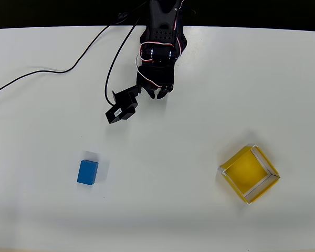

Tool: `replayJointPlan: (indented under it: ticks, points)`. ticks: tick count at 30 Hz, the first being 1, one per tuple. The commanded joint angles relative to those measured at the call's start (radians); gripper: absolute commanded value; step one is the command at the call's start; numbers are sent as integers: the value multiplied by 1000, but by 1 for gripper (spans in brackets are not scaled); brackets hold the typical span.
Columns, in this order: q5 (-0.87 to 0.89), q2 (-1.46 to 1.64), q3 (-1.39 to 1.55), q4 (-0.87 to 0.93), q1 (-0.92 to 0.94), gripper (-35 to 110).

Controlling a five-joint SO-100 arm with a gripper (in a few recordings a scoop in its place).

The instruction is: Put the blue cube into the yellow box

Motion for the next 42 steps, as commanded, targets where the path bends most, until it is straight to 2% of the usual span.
replayJointPlan:
  ticks: [1, 8, 12, 17, 23, 29, 35, 42]
  points:
    - [0, 28, 28, 18, -3, 0]
    - [0, 28, 28, 18, -3, 0]
    - [-64, 25, 26, -8, 23, 1]
    - [-198, -118, -15, -307, 216, 12]
    - [-261, -387, -141, -699, 368, 22]
    - [-230, -673, -436, -778, 460, 25]
    - [-186, -943, -658, -928, 537, 26]
    - [-123, -1193, -824, -1109, 584, 42]
